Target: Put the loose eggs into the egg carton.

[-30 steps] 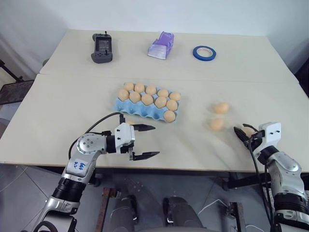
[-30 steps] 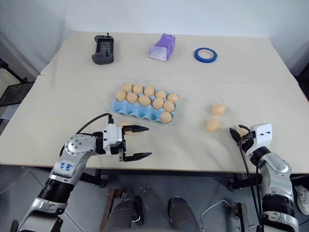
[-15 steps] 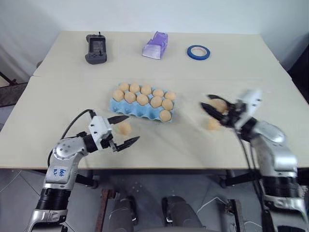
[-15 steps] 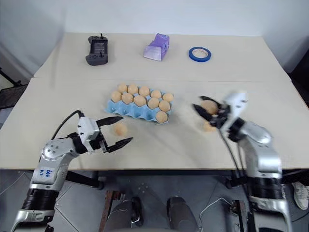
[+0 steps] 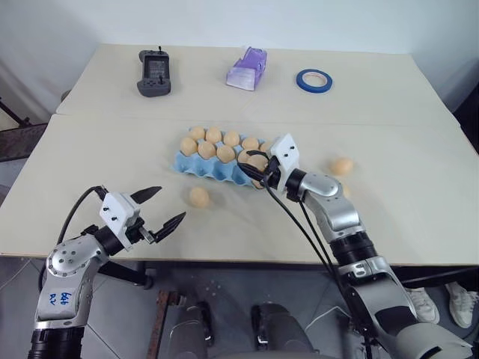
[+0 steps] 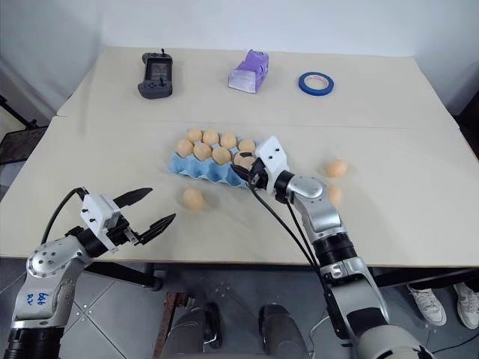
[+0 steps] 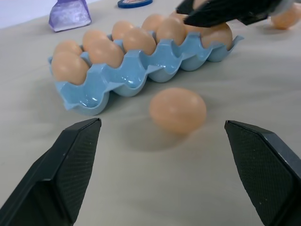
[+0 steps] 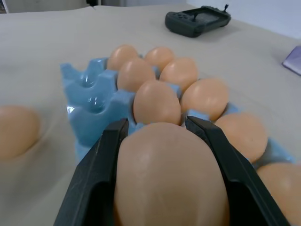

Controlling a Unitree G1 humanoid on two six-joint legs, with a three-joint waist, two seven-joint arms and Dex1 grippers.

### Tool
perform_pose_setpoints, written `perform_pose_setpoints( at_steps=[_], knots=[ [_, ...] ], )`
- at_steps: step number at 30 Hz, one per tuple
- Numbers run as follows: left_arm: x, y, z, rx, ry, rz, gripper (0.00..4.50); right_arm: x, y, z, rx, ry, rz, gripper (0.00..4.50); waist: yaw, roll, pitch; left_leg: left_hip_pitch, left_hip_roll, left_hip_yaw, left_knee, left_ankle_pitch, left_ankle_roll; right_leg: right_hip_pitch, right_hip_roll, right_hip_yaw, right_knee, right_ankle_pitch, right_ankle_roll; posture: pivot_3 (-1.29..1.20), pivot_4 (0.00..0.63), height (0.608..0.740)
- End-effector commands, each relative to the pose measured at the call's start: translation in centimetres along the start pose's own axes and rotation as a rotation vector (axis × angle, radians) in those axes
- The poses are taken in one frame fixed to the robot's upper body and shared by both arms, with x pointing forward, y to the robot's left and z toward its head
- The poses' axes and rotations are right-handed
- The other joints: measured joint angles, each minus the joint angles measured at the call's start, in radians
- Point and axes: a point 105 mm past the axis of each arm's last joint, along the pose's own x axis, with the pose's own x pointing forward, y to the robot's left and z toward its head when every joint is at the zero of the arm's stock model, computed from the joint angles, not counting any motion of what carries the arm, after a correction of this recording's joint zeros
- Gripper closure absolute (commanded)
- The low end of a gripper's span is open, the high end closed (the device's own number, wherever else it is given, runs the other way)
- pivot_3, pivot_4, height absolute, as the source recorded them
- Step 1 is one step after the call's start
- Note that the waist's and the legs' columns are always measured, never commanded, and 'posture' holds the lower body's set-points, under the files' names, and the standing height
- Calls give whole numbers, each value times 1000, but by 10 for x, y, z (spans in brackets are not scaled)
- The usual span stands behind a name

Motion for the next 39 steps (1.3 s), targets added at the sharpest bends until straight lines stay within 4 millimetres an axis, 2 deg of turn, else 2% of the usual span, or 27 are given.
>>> perform_pose_setpoints(
  at_steps=[1, 7, 8, 11, 15, 20, 22, 25, 27, 29, 34, 39],
  knots=[
    [-3, 0, 13, 20, -45, 19, 0, 8, 3, 17, 1, -75, 6, 2186, 0, 0, 0, 0, 0, 0, -1, 0, 0, 0, 0, 0, 0, 0, 0, 0, 150, 740],
    [-2, 0, 13, 19, -43, 23, 0, 8, 14, 25, 9, -102, 55, 144, -2, 0, 0, 0, 0, 1, -3, 0, 0, -1, 0, 0, -1, 0, -1, 0, 150, 740],
    [-2, 0, 13, 19, -43, 21, 0, 7, 13, 27, 8, -108, 55, 63, -2, 0, 0, 0, 0, 1, -3, 0, 0, -1, 0, 0, -1, 0, -1, 0, 150, 740],
    [1, -2, 14, 21, -44, 1, 0, -3, 5, 34, 1, -128, 27, 63, -1, 0, 0, 0, 0, 1, -3, 0, 0, -1, 0, 0, -1, 0, -1, 0, 150, 740],
    [11, -8, 18, 35, -53, -67, 0, -35, -6, 39, -25, -143, -8, 63, 9, 0, 0, 0, 0, 0, -4, 0, -1, -1, 0, -1, -3, -1, -1, 0, 150, 740],
    [30, -22, 23, 53, -69, -198, 0, -105, -29, 28, -57, -118, -169, 63, 16, 0, 0, -1, -1, 0, -7, 0, -1, 0, -1, -1, -6, -1, -1, 0, 150, 740],
    [38, -31, 24, 31, -78, -268, 0, -138, -30, 22, -87, -101, -220, 63, 21, 0, 0, 0, -1, 0, -7, 0, -1, 0, 0, 0, -7, -1, -1, 0, 150, 740],
    [46, -43, 28, 22, -97, -368, 0, -176, -33, 12, -84, -70, -332, 63, 24, 0, 0, 0, 0, 0, -7, 0, 0, 0, 2, 0, -7, -1, -1, 0, 150, 740],
    [61, -46, 31, 26, -121, -394, 0, -210, -31, -5, -96, 0, -423, 63, 26, 0, 0, 0, 1, 1, -6, 0, 0, 0, 3, 1, -6, -1, -1, 0, 150, 740],
    [71, -50, 30, 31, -120, -438, 0, -233, -28, -16, -91, 37, -510, 63, 32, 0, 0, 2, 0, 0, -4, 0, 0, 2, 3, 1, -5, -1, -1, 0, 150, 740],
    [92, -61, 28, 57, -130, -536, 0, -262, -21, -39, -43, 87, -645, 63, 16, 0, 0, 3, 0, 0, 0, 0, 0, 4, 3, 2, -5, 2, 2, 0, 150, 740],
    [99, -62, 29, 87, -140, -582, 0, -265, -19, -47, -20, 95, -655, 63, 5, 0, 0, 3, -1, 0, 0, 0, 1, 5, 2, 2, -5, 2, 2, 0, 150, 740]
  ],
)
